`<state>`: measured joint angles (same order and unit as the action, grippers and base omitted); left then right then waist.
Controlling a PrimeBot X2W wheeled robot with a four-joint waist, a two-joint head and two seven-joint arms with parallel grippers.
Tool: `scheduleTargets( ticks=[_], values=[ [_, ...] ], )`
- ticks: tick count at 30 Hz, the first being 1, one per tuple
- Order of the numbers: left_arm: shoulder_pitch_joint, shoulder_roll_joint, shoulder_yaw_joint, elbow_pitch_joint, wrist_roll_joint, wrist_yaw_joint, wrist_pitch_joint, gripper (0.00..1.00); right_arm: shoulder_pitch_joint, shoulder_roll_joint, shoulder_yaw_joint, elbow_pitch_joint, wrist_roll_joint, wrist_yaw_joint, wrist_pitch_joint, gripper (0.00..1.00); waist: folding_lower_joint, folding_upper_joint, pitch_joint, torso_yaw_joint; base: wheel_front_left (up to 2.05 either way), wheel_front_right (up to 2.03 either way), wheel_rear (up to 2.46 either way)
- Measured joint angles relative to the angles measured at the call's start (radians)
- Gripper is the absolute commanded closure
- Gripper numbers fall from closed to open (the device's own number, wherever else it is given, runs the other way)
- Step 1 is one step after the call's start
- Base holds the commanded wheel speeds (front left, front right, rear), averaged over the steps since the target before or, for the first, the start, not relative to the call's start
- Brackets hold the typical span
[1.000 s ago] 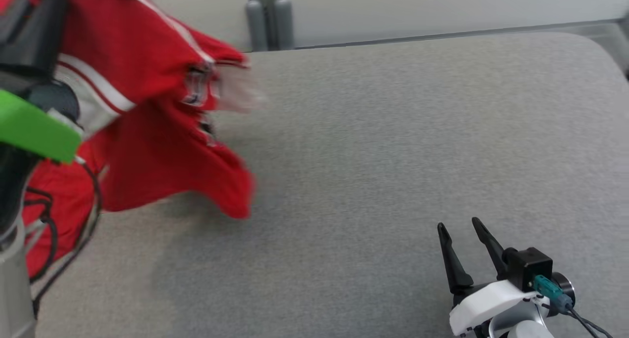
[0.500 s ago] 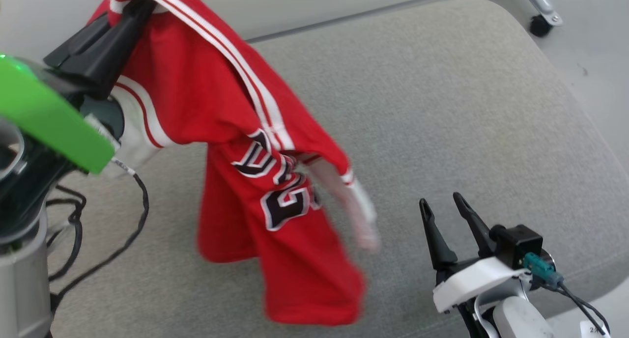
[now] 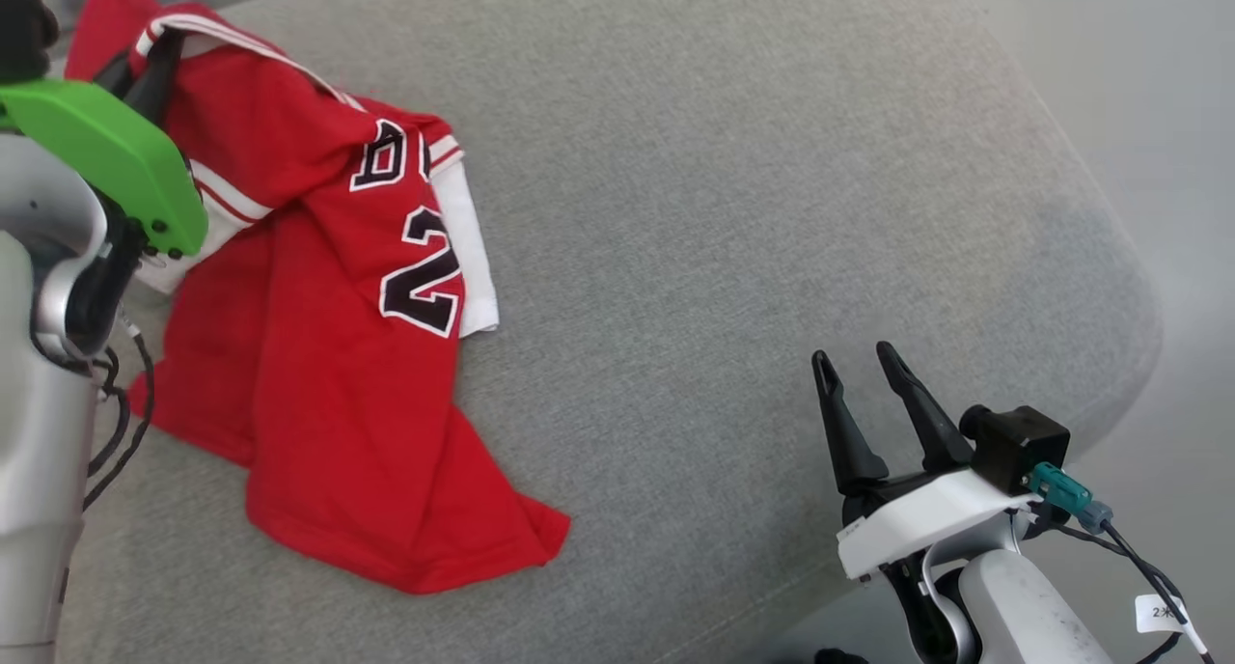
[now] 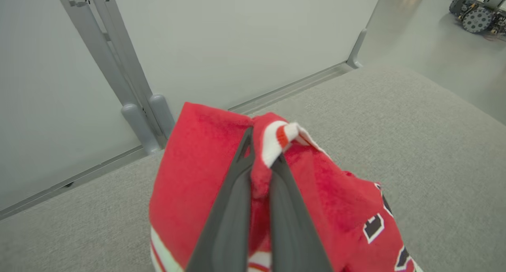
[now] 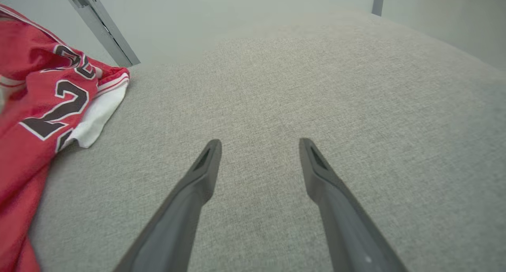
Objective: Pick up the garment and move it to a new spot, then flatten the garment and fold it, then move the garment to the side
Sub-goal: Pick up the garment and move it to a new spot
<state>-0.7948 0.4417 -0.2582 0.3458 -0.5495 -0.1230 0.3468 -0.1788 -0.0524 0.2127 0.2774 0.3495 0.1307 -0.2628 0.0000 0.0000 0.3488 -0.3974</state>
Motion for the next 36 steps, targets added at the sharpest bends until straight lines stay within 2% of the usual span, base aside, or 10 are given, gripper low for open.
scheduleTargets(
  ticks=[1,5,7,11,14,17,19,24,32,36],
  values=[
    [0.000,-0.001,-0.008,0.035,0.006,-0.001,-0.044,0.00,0.000,0.000,-0.001,0.001,0.000,0.000,0.000,0.00,0.0000,0.0000,0.010,-0.010,0.00,0.00,0.00],
    [0.000,-0.021,-0.025,0.134,0.039,-0.001,-0.207,0.00,0.004,0.001,-0.007,0.010,-0.008,0.000,0.000,0.00,0.0000,0.0000,0.035,-0.033,0.00,0.00,0.00],
    [0.006,-0.041,-0.031,0.152,0.070,0.005,-0.324,0.00,0.009,0.002,-0.015,0.013,-0.029,0.000,0.000,0.00,0.0000,0.0000,0.031,-0.032,0.00,0.00,0.00],
    [0.064,-0.109,-0.051,0.156,0.103,0.034,-0.491,0.00,0.031,0.003,-0.057,0.013,-0.088,0.000,0.000,0.00,0.0000,0.0000,0.014,-0.018,0.00,0.00,0.00],
    [0.142,-0.168,-0.065,0.128,0.105,0.057,-0.565,0.00,0.057,0.004,-0.094,0.006,-0.135,0.000,0.000,0.00,0.0000,0.0000,-0.009,-0.001,0.00,0.00,0.00],
    [0.235,-0.211,-0.071,0.062,0.119,0.091,-0.598,0.00,0.085,0.004,-0.132,-0.009,-0.178,0.000,0.000,0.00,0.0000,0.0000,-0.039,0.025,0.00,0.00,0.00],
    [0.302,-0.218,-0.089,0.014,0.160,0.108,-0.605,0.00,0.101,0.003,-0.151,-0.018,-0.197,0.000,0.000,0.00,0.0000,0.0000,-0.060,0.048,0.00,0.00,0.00],
    [0.512,-0.267,-0.038,-0.128,0.223,0.160,-0.610,0.00,0.143,-0.008,-0.194,-0.043,-0.230,0.000,0.000,0.00,0.0000,0.0000,-0.128,0.127,0.00,0.00,0.00],
    [0.825,-0.347,0.087,-0.196,0.277,0.136,-0.609,0.00,0.227,-0.026,-0.229,-0.065,-0.253,0.000,0.000,0.00,0.0000,0.0000,-0.232,0.260,0.00,0.00,0.00],
    [0.909,-0.371,0.150,-0.217,0.300,0.119,-0.609,0.00,0.255,-0.026,-0.249,-0.080,-0.256,0.000,0.000,0.00,0.0000,0.0000,-0.272,0.315,0.00,0.00,0.00]
  ],
)
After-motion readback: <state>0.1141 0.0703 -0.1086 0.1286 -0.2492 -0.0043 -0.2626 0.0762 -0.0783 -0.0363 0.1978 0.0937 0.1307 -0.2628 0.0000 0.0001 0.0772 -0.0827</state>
